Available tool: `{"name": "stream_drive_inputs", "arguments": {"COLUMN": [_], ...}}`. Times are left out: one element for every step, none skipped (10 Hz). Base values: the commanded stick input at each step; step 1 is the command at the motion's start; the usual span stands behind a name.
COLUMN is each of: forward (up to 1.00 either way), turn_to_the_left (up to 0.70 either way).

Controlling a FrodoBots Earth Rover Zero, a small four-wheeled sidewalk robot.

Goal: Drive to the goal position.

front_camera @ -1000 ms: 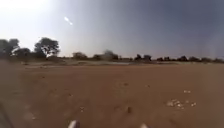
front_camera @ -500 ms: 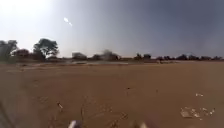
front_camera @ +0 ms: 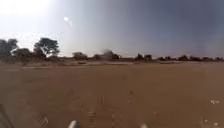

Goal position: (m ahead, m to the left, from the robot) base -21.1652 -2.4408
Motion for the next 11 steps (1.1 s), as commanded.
{"name": "stream_drive_inputs", "arguments": {"forward": [0.70, 0.70, 0.70, 0.70, 0.70, 0.70, 0.70, 0.70, 0.70, 0.70, 0.70], "turn_to_the_left": [0.00, 0.00, 0.00, 0.00, 0.00, 0.00, 0.00, 0.00, 0.00, 0.00, 0.00]}}
